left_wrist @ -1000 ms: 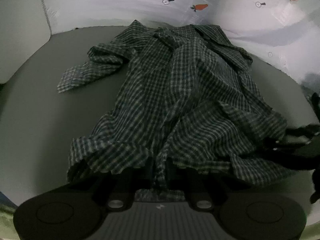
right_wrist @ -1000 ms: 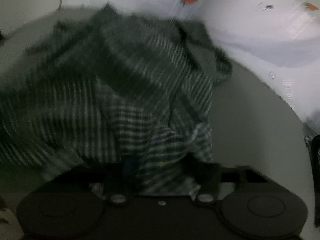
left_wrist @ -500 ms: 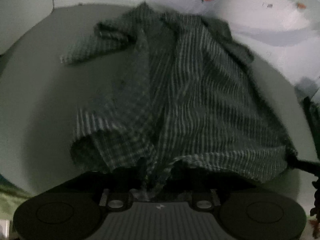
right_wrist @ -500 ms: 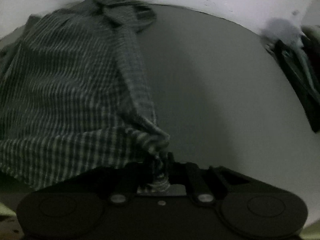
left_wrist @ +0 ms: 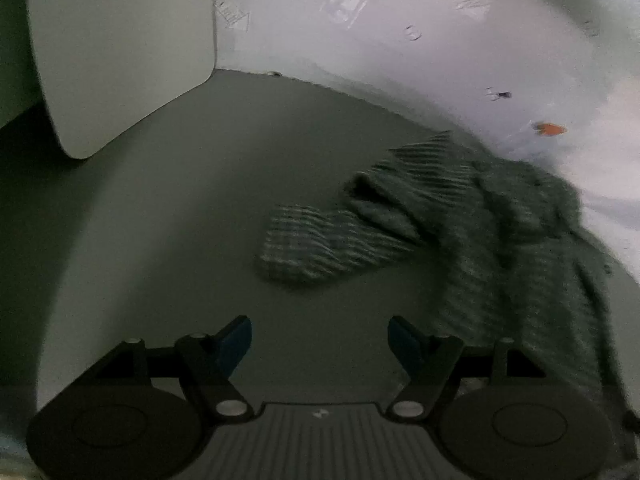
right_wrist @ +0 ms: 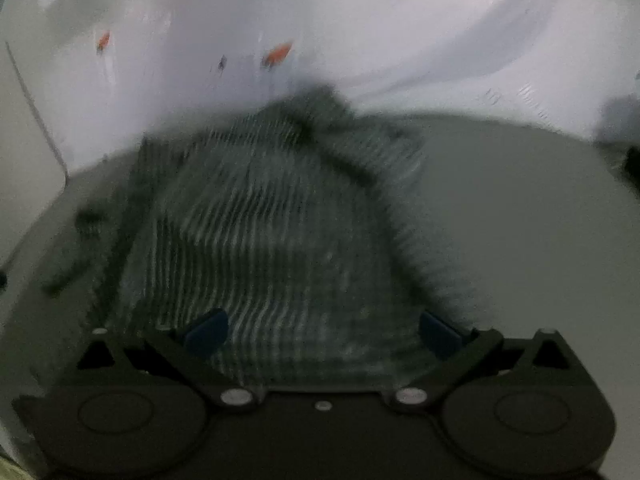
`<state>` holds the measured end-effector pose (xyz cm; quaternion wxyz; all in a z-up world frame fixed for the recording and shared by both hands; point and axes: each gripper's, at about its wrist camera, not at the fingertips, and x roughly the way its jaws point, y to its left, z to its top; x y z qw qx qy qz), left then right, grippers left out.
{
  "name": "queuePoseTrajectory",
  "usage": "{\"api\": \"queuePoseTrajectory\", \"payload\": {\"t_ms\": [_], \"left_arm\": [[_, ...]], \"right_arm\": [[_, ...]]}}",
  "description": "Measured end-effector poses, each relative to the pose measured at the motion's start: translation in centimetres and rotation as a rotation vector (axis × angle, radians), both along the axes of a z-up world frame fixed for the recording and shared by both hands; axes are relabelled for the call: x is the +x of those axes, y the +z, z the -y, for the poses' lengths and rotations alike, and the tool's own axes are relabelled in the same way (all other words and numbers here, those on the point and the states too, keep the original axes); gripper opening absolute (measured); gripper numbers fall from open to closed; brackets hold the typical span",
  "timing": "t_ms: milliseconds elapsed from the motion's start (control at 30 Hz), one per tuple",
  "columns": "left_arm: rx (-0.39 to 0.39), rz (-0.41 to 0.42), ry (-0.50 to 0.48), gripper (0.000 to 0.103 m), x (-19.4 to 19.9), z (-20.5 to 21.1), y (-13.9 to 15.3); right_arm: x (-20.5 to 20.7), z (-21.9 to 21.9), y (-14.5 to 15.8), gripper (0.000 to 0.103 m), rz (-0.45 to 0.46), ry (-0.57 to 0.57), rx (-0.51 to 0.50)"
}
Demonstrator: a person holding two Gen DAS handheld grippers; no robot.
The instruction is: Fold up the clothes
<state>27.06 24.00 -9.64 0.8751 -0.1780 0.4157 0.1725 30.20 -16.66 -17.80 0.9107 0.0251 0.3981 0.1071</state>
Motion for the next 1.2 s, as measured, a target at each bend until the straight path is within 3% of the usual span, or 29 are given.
{"api": "queuePoseTrajectory", "payload": {"t_ms": [133,300,367,467,500,567,667,833,933,1000,1100,1200], "left_arm": [[-0.014,-0.021,-0.030,0.076,4.0,-3.5,-2.5],[-0.037,-0.030,-0.098,0.073,7.8,-5.5,-4.9],[-0.030,-0.036,-0.130,0.060,9.0,-5.7,-5.7],[-0.017,-0.050,-0.190,0.016,10.8,-6.0,-6.7],[-0.016,-0.049,-0.210,0.005,11.1,-6.3,-6.4],[-0.006,-0.020,-0.215,0.005,11.3,-7.2,-5.1],[0.097,0.056,-0.184,0.005,11.4,-9.3,-1.6],[0.299,0.234,0.038,0.005,10.0,-15.2,6.9],[0.353,0.309,0.127,0.005,8.5,-18.0,9.4],[0.403,0.305,0.149,0.008,7.9,-18.9,9.0],[0.460,0.194,0.170,0.010,7.3,-19.0,6.2],[0.366,0.031,0.241,0.024,6.4,-20.0,2.3]], "right_arm": [[0.7,-2.6,-4.5,0.103,-0.063,-0.071,-0.010],[0.3,-4.4,-5.7,0.103,-0.008,-0.137,-0.123],[0.2,-4.7,-5.9,0.103,0.025,-0.185,-0.127],[0.2,-5.2,-6.3,0.103,0.073,-0.262,-0.129],[-0.1,-5.2,-6.3,0.103,0.082,-0.279,-0.130],[-0.7,-5.2,-6.5,0.103,0.106,-0.299,-0.133],[-1.2,-5.2,-6.6,0.103,0.132,-0.302,-0.127],[-1.4,-5.0,-6.6,0.103,0.144,-0.303,-0.126],[-1.3,-4.9,-6.7,0.103,0.144,-0.302,-0.125],[-1.0,-5.0,-6.8,0.103,0.144,-0.302,-0.125],[-0.8,-4.9,-6.8,0.103,0.143,-0.301,-0.124],[-0.7,-4.9,-6.8,0.103,0.143,-0.301,-0.124]]}}
